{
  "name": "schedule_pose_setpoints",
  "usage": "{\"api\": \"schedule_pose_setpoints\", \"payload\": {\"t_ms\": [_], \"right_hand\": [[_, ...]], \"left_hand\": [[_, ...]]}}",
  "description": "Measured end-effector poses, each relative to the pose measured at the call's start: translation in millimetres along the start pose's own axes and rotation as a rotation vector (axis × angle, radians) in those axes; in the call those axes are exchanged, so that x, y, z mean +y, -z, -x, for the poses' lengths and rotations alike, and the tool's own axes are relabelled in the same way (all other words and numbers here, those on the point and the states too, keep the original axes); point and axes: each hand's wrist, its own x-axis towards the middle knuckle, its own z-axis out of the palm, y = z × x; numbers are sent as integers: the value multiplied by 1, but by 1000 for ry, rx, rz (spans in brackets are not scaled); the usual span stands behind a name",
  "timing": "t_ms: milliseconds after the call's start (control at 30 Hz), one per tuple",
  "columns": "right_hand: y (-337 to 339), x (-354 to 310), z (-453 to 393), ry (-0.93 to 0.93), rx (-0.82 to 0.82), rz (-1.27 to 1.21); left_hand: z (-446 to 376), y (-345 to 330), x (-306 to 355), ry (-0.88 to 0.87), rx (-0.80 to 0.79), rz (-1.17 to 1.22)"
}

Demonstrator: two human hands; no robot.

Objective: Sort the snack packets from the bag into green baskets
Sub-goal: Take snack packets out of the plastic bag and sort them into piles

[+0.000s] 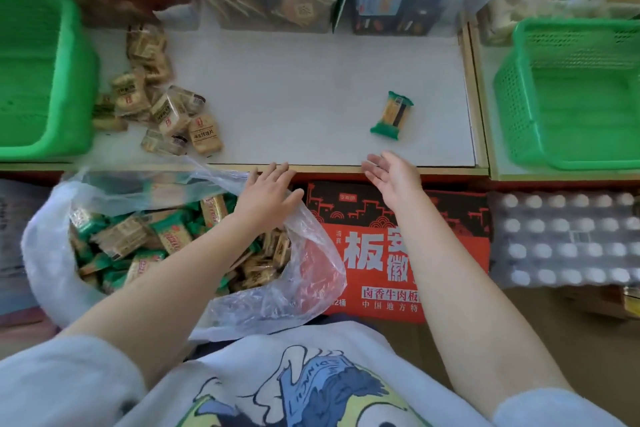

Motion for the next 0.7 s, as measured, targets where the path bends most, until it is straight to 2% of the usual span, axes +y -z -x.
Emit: {"api": "schedule_pose_setpoints", "payload": {"t_ms": [67,167,233,300,433,533,633,700], "right_hand": [[-13,7,26,35,-130,26],[-45,28,81,58,-413,203],[-71,60,110,7,-578,408],[-91,102,124,-55,-670,689],[-117,174,117,-120,-605,1032],[-140,201,115,-123,-571,1134],[-167,222,116,-99,-596,1192],[-179,239,115,-57,-552,1201]], "left_hand": [[11,7,-9,-68,68,-38],[50,11,-32,-82,285,28],[84,5,-58,30,394,97],[119,-10,-91,182,396,126],[172,-41,-153,397,161,109],[189,-55,-175,345,67,100],[191,-64,-192,276,92,138],[194,-70,-203,236,103,136]]}}
